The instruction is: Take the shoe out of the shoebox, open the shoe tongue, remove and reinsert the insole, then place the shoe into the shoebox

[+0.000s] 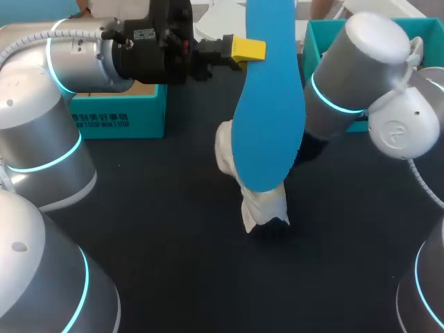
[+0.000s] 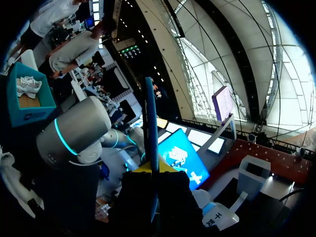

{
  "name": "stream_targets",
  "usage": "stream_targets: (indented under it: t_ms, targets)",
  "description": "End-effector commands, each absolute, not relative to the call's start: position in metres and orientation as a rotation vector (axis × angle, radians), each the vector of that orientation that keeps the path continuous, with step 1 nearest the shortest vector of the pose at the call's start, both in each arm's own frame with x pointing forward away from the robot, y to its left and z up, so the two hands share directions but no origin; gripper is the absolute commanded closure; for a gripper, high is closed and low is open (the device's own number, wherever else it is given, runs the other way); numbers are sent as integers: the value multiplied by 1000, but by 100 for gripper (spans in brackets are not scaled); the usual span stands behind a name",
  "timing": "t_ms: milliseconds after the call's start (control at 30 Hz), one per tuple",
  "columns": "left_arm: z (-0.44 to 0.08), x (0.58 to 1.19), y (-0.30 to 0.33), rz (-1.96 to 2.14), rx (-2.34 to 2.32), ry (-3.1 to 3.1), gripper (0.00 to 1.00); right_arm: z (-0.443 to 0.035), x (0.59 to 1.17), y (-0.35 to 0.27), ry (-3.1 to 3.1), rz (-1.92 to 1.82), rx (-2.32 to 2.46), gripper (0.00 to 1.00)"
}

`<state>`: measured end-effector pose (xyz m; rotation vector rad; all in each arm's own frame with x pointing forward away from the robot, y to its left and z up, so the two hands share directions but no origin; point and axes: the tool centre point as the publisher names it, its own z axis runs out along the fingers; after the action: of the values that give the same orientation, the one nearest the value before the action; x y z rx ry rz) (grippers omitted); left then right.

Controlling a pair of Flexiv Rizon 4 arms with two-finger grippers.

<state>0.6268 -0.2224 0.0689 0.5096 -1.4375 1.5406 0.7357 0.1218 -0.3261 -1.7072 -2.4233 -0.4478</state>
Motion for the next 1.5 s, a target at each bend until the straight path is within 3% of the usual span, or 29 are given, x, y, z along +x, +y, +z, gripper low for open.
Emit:
stream_targets:
  t_ms: [33,900,933,967,1500]
  targets:
    - [69,627,-224,1541,507,-1436,100,-332,720,122,-2230,-500,-1881,100]
    - [69,627,-224,1541,507,-1436,100,-387,717,147,-2249,-371,-1839,100]
    - [69,627,-224,1541,507,-1436,100,-387,717,145,-2246,-389,-1835,60]
    - [69,627,-224,1541,507,-1436,100,-386,718,145,-2247,-387,-1835,0]
    - [69,627,-224,1541,507,-1436,100,-302,705,127,-2134,-706,-1627,0]
